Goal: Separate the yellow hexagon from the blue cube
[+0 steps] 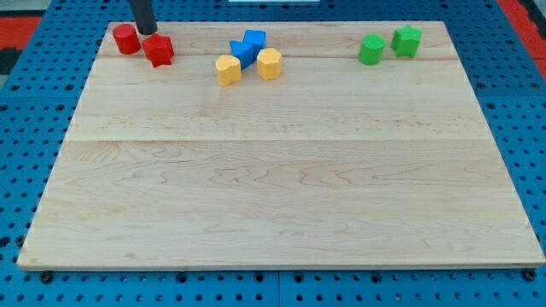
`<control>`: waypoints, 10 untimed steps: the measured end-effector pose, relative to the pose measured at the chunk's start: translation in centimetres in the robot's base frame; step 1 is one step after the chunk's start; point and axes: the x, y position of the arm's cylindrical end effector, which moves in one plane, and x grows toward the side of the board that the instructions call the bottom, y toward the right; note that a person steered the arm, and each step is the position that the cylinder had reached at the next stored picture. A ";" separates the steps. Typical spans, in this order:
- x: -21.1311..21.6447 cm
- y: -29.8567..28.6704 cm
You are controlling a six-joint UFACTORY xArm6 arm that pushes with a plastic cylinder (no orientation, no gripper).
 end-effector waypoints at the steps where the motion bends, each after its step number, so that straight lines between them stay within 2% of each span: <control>1: 3.0 0.0; 2: 4.2 2.9; 3: 3.5 2.6; 4: 0.0 8.1; 5: 1.7 14.0; 6: 7.2 19.0; 7: 10.9 20.1; 8: 12.3 19.0; 10: 11.6 21.3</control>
